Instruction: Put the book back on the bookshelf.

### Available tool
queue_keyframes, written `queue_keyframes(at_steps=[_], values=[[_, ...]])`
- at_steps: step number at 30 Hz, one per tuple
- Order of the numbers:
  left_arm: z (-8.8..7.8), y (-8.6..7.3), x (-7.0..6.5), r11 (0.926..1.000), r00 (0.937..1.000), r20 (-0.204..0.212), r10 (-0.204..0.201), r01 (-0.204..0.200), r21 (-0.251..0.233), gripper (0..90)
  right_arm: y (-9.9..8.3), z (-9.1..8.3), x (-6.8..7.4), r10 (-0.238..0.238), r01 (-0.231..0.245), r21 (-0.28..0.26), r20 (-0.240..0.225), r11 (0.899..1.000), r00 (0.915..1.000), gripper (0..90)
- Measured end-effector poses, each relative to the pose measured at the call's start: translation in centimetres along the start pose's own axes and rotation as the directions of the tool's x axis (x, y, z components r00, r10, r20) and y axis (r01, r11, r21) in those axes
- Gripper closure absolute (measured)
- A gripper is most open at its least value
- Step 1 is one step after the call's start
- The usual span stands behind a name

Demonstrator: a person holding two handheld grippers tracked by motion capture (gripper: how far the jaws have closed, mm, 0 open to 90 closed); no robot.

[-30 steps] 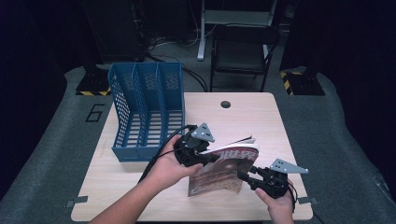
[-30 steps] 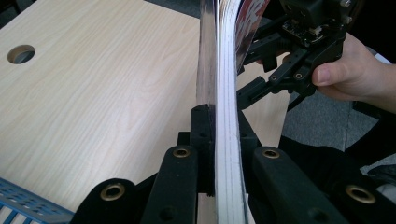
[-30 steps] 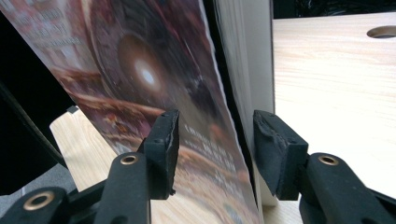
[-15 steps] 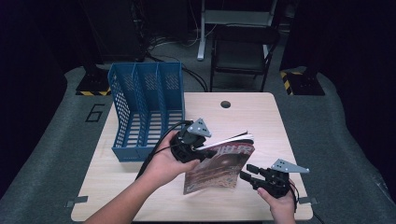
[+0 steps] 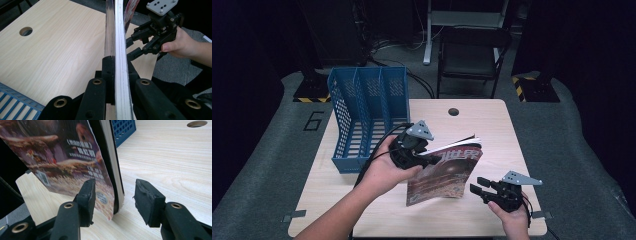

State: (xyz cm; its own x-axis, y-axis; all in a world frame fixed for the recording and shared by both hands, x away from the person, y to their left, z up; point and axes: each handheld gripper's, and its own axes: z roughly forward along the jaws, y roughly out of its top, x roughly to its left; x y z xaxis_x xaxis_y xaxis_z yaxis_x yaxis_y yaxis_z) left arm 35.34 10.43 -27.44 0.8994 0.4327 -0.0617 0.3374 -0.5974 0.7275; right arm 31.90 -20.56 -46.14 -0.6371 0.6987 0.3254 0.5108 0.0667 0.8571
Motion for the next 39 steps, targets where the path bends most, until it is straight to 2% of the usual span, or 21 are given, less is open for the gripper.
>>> queue_keyframes(at_steps=[7,10,11,14,17,19,22,30,35,36,39], values=[[-0.9,0.1,0.6,0.9998,0.9999,-0.007,-0.015,0.015,-0.012,84.0,-0.1,0.0,-0.3,-0.004,0.004,0.004,0.009,1.000,0.9999,50.7],[-1.6,0.4,0.8,0.9999,0.9999,-0.014,-0.004,0.004,-0.012,84.0,-0.1,0.0,-0.4,-0.001,0.001,0.009,0.011,1.000,0.9999,50.5],[-1.8,0.5,0.8,0.9998,0.9998,-0.015,-0.014,0.014,-0.014,84.0,-0.1,0.1,-0.5,-0.012,0.011,0.010,0.011,1.000,0.9999,50.4],[-2.5,0.9,1.0,0.9997,0.9997,-0.024,-0.006,0.005,-0.023,84.0,-0.2,0.4,-0.5,-0.013,0.013,0.024,0.003,1.000,0.9999,50.6],[-3.2,1.0,1.1,0.9991,0.9993,-0.031,-0.023,0.022,-0.038,84.0,-0.3,0.5,-0.4,-0.029,0.028,0.041,0.016,0.999,0.9995,51.8],[-3.8,1.2,1.4,0.9991,0.9991,-0.039,-0.018,0.017,-0.040,84.0,-0.3,0.6,-0.4,-0.042,0.041,0.046,0.014,0.998,0.9990,51.9],[-4.5,1.3,1.6,0.9980,0.9983,-0.047,-0.034,0.031,-0.055,84.0,-0.3,0.7,-0.1,-0.040,0.039,0.045,0.029,0.998,0.9988,51.7],[-6.2,1.6,2.1,0.9977,0.9961,-0.078,-0.039,0.035,-0.058,84.0,-0.3,0.9,0.1,-0.070,0.067,0.069,0.043,0.995,0.9966,49.7],[-6.9,1.8,2.5,0.9960,0.9956,-0.077,-0.053,0.047,-0.076,83.9,-0.4,1.2,0.2,-0.082,0.078,0.087,0.052,0.993,0.9952,46.9],[-7.0,1.8,2.4,0.9945,0.9952,-0.069,-0.069,0.063,-0.083,83.9,-0.5,1.3,0.3,-0.078,0.073,0.090,0.062,0.993,0.9950,46.8],[-7.4,2.0,2.5,0.9952,0.9953,-0.076,-0.060,0.054,-0.082,83.9,-0.5,1.4,0.2,-0.083,0.076,0.102,0.057,0.992,0.9949,45.9]])
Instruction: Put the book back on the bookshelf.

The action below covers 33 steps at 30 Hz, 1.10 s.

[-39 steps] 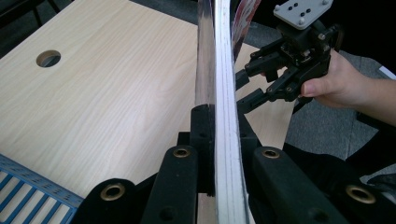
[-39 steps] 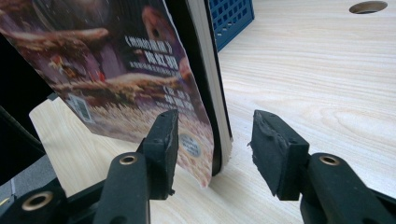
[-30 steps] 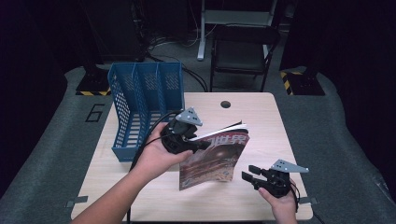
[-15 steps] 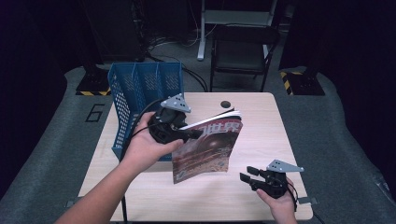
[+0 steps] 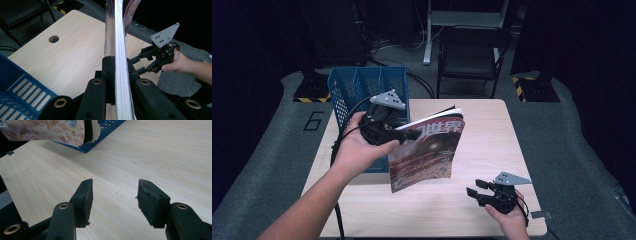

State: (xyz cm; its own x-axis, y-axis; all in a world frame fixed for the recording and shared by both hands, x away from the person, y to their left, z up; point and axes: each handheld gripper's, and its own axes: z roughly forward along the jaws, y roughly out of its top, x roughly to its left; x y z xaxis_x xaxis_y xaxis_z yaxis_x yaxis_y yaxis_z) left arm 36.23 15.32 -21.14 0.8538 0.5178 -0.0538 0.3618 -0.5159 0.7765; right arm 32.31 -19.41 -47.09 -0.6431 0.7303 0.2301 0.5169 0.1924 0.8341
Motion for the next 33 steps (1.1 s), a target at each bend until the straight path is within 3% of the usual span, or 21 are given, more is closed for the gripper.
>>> queue_keyframes(at_steps=[9,13,29,33], values=[[-1.3,0.7,0.1,0.9999,0.9997,-0.023,0.010,-0.010,-0.006,83.9,-0.2,0.1,0.2,-0.014,0.014,0.026,0.007,1.000,0.9999,45.3],[-1.8,0.8,0.4,0.9999,0.9995,-0.030,-0.005,0.005,-0.012,83.9,-0.2,0.4,0.5,-0.059,0.058,0.046,0.020,0.997,0.9980,45.5],[-3.0,0.9,1.9,0.9985,0.9959,-0.075,-0.050,0.049,-0.025,83.9,-0.4,0.9,0.7,-0.058,0.056,0.061,0.022,0.997,0.9981,45.8],[-3.3,0.8,2.4,0.9977,0.9944,-0.084,-0.064,0.062,-0.028,83.9,-0.4,0.9,0.7,-0.060,0.059,0.073,0.004,0.996,0.9982,46.0]])
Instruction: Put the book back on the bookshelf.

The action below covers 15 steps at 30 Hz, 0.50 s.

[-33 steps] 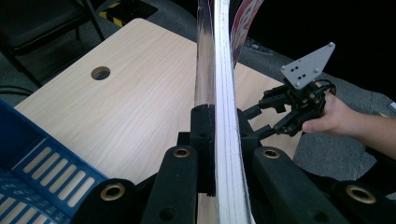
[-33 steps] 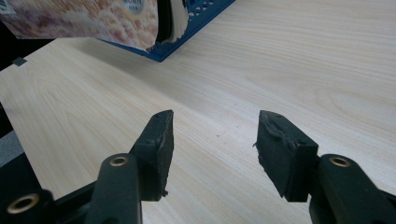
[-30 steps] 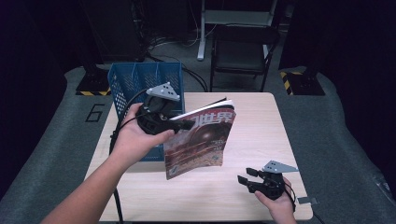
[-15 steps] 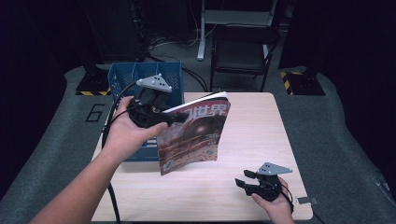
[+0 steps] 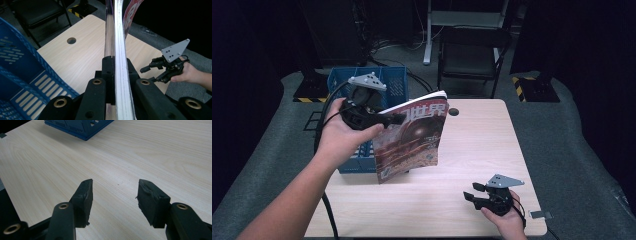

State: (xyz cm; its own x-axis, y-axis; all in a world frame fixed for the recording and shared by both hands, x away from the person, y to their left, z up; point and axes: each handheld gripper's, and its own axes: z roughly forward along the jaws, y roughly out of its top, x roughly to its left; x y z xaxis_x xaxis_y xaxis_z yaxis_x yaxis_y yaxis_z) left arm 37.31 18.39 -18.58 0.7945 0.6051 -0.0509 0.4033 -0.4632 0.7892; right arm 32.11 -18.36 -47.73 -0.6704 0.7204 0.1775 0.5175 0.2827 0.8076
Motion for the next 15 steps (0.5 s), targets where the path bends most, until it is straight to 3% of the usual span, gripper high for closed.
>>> queue_keyframes(at_steps=[15], values=[[-1.4,-0.2,1.9,0.9978,0.9959,-0.062,-0.066,0.065,-0.014,83.9,0.0,0.0,-0.1,-0.004,0.004,-0.006,0.012,1.000,0.9999,46.3]])
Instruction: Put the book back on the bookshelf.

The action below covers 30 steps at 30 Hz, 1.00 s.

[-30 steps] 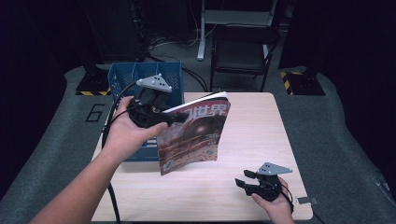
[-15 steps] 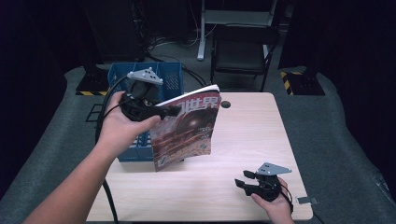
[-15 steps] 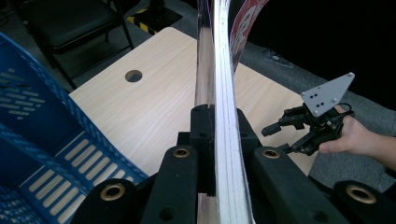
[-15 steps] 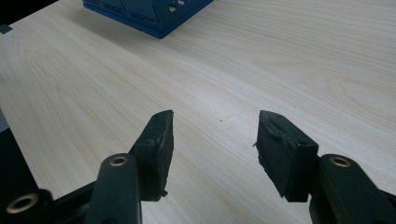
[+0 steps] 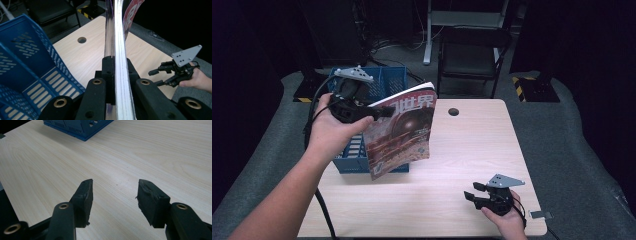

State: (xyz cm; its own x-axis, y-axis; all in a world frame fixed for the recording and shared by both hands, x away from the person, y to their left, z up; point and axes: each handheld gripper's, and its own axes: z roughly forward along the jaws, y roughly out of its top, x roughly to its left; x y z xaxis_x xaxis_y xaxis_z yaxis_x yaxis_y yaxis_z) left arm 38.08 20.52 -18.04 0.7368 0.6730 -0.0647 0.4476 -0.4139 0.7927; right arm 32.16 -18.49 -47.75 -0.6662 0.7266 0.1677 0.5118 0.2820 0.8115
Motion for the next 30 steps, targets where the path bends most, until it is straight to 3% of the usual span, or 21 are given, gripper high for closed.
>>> queue_keyframes(at_steps=[10,20,30], values=[[-0.2,-0.3,0.8,0.9985,0.9975,-0.047,-0.053,0.053,-0.015,83.9,0.0,0.1,-0.1,-0.013,0.013,0.010,0.001,1.000,0.9999,46.2],[-0.8,-0.2,1.8,0.9981,0.9955,-0.071,-0.062,0.061,-0.010,83.9,-0.1,0.2,0.1,-0.002,0.002,0.009,0.002,1.000,1.0000,46.2],[-1.6,-0.2,3.3,0.9934,0.9863,-0.120,-0.113,0.110,-0.032,83.9,-0.1,0.2,0.1,-0.006,0.006,0.009,0.000,1.000,1.0000,46.3]])
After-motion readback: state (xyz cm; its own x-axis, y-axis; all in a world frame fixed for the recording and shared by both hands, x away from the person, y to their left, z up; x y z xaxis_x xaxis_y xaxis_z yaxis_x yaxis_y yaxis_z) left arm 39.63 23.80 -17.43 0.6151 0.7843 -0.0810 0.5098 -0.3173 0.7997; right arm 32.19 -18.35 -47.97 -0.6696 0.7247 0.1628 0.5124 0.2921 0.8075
